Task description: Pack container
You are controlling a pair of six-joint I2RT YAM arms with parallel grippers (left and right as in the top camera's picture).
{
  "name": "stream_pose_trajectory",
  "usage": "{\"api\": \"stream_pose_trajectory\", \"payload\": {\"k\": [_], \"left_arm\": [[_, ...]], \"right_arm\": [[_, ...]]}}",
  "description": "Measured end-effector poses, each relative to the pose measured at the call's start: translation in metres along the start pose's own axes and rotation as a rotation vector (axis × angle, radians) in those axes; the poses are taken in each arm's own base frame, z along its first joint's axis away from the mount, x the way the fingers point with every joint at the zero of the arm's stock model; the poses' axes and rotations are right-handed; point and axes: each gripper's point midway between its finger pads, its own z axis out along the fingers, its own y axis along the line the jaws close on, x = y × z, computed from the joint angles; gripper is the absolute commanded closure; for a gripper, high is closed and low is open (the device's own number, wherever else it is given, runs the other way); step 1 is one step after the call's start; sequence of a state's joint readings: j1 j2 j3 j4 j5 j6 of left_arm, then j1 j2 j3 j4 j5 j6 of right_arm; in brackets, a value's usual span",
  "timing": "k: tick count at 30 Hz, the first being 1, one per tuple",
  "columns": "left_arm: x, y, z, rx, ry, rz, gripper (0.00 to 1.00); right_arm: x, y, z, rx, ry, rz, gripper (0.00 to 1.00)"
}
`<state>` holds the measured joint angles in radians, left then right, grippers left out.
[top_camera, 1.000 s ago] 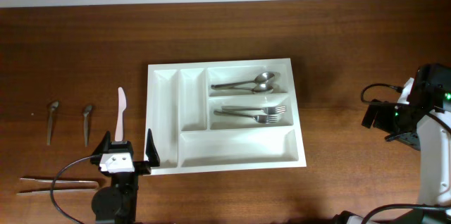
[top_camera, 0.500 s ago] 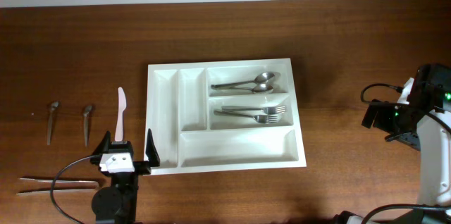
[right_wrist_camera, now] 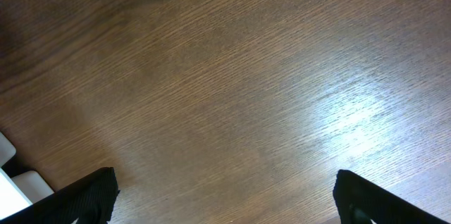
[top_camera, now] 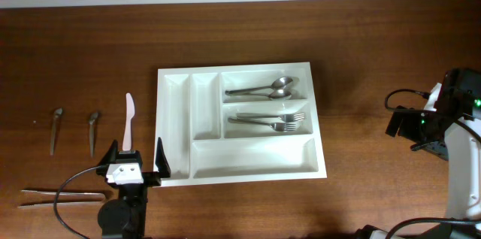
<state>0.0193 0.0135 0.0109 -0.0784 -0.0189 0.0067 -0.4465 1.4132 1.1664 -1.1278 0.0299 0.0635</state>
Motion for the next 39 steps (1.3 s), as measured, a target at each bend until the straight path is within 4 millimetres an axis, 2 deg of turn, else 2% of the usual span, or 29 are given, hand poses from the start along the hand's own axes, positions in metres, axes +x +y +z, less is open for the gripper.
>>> {"api": "stream_pose_trajectory", "payload": {"k": [11,20,24,29,34,37,39], "left_arm": [[0.000,-0.001,0.000,0.003,0.000,-0.014,0.01],[-0.004,-0.001,-0.002,0.007,0.003,-0.332,0.01],[-0.030,0.003,-0.013,-0.019,0.007,-0.375,0.01],[-0.086,0.014,-0.046,-0.080,0.041,-0.353,0.01],[-0.123,0.013,-0.073,-0.090,0.150,-0.332,0.01],[-0.130,0.003,-0.079,-0.036,0.193,-0.334,0.01],[-0.124,-0.002,-0.081,-0.013,0.231,-0.325,0.01]], "right_arm": [[0.000,0.000,0.000,0.000,0.000,0.000,0.01],[0.000,0.000,0.000,0.000,0.000,0.000,0.01],[0.000,0.000,0.000,0.000,0.000,-0.001,0.01],[0.000,0.000,0.000,0.000,0.000,-0.001,0.01],[0.000,0.000,0.000,0.000,0.000,0.000,0.01],[0.000,0.000,0.000,0.000,0.000,0.000,0.01],[0.000,0.000,0.000,0.000,0.000,0.000,0.01]]}}
